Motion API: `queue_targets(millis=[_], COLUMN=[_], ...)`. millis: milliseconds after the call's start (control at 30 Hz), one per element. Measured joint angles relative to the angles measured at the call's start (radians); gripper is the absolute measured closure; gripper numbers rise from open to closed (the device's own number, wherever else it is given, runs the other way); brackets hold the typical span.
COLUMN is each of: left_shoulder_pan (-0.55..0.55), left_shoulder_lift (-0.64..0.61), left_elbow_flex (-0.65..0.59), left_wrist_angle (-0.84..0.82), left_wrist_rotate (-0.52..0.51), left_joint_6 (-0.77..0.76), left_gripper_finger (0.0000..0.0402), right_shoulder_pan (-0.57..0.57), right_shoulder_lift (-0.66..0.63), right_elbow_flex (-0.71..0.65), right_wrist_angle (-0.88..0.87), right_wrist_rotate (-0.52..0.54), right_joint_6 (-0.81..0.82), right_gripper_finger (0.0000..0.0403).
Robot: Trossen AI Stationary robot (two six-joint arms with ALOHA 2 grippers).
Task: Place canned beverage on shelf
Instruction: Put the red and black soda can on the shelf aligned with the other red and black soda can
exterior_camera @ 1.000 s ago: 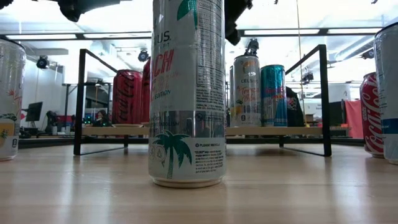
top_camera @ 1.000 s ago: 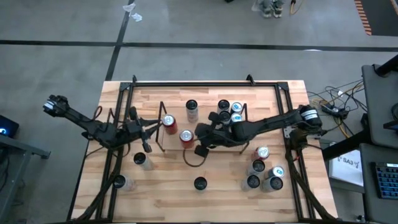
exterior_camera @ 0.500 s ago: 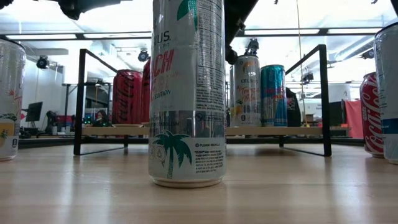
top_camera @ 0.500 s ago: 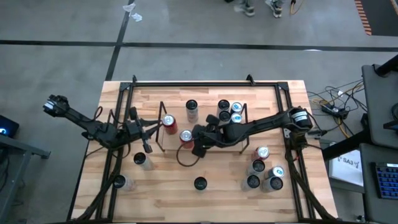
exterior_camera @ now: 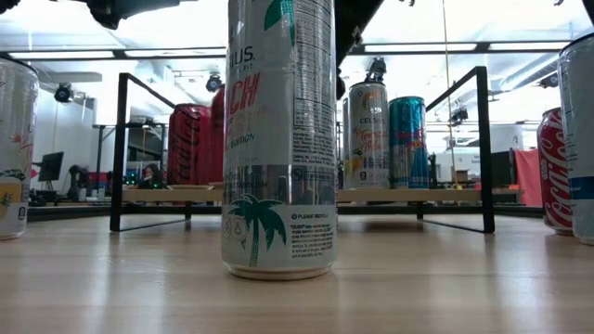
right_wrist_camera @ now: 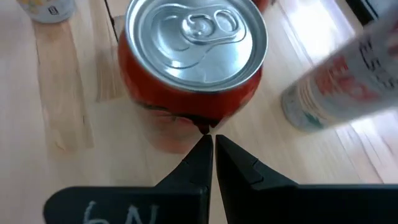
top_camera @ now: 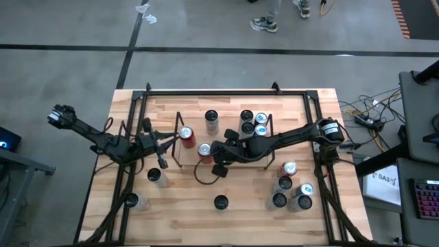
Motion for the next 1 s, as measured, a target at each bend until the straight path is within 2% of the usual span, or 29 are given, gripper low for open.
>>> queue_targets(millis=[200, 367, 500, 767, 900, 1000], left_shoulder_pan=[0.002, 0.002, 0.002, 0.002, 0.002, 0.002], left_shoulder_lift=[0.000, 0.000, 0.000, 0.001, 0.001, 0.001], left_elbow_flex=[0.000, 0.001, 0.001, 0.001, 0.001, 0.001], left_wrist_angle=[0.000, 0.000, 0.000, 0.006, 0.006, 0.006], left_wrist_rotate=[0.000, 0.000, -0.001, -0.001, -0.002, -0.002], left_joint_6=[0.000, 0.000, 0.013, 0.018, 0.019, 0.018], left_gripper_finger=[0.0359, 0.0359, 0.0359, 0.0359, 0.0359, 0.0359], right_shoulder_pan=[-0.009, -0.009, -0.011, -0.019, -0.020, -0.020], right_shoulder_lift=[0.009, 0.007, 0.007, 0.040, 0.071, 0.101], right_elbow_flex=[0.000, 0.022, 0.027, 0.022, 0.030, 0.041], right_wrist_angle=[0.117, 0.025, 0.034, 0.191, 0.238, 0.236], right_wrist_rotate=[-0.009, -0.008, -0.008, -0.015, -0.068, -0.070], right_joint_6=[-0.069, -0.049, -0.054, -0.135, -0.158, -0.166], right_gripper_finger=[0.0390, 0.0390, 0.0390, 0.0390, 0.0390, 0.0390])
